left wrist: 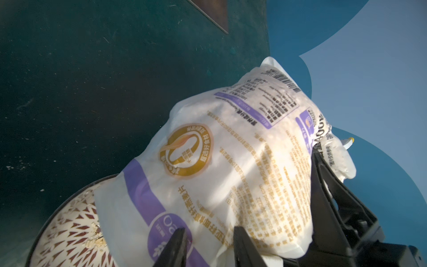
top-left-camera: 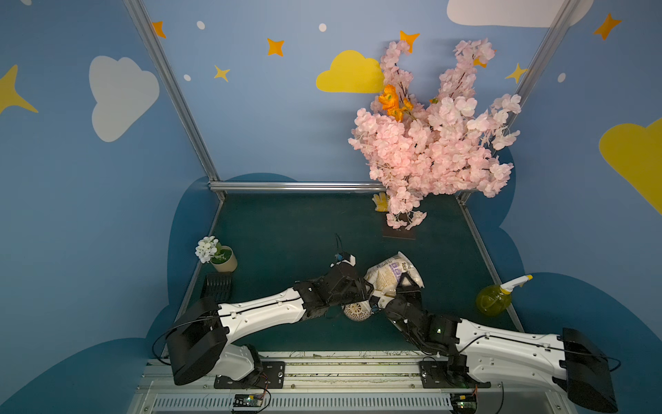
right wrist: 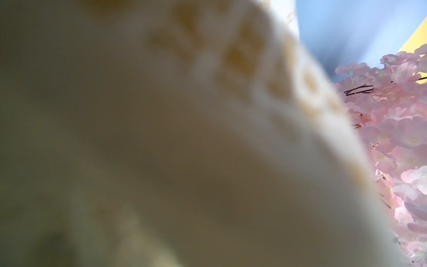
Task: Pour the oats into the breakfast bowl
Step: Pour the oats into the bowl.
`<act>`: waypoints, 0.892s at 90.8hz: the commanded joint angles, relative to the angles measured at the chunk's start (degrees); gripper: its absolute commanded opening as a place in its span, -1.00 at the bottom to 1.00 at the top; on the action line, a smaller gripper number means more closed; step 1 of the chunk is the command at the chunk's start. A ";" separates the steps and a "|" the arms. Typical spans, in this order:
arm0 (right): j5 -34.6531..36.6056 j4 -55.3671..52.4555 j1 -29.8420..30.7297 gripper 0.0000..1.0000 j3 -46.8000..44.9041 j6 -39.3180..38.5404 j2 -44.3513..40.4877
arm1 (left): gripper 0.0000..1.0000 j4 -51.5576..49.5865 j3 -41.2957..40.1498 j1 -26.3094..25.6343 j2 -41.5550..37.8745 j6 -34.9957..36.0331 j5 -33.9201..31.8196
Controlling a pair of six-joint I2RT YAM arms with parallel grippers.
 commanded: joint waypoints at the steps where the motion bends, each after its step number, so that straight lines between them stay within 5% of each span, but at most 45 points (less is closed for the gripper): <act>1: 7.17 12.17 0.35 -1.00 1.49 -0.64 -2.31 | -0.25 0.05 -0.96 -0.10 0.45 -0.40 0.08; 81: 8.85 18.46 2.69 -1.00 0.09 -6.91 -2.70 | -0.32 -0.75 -0.98 -0.10 0.22 -0.46 -0.48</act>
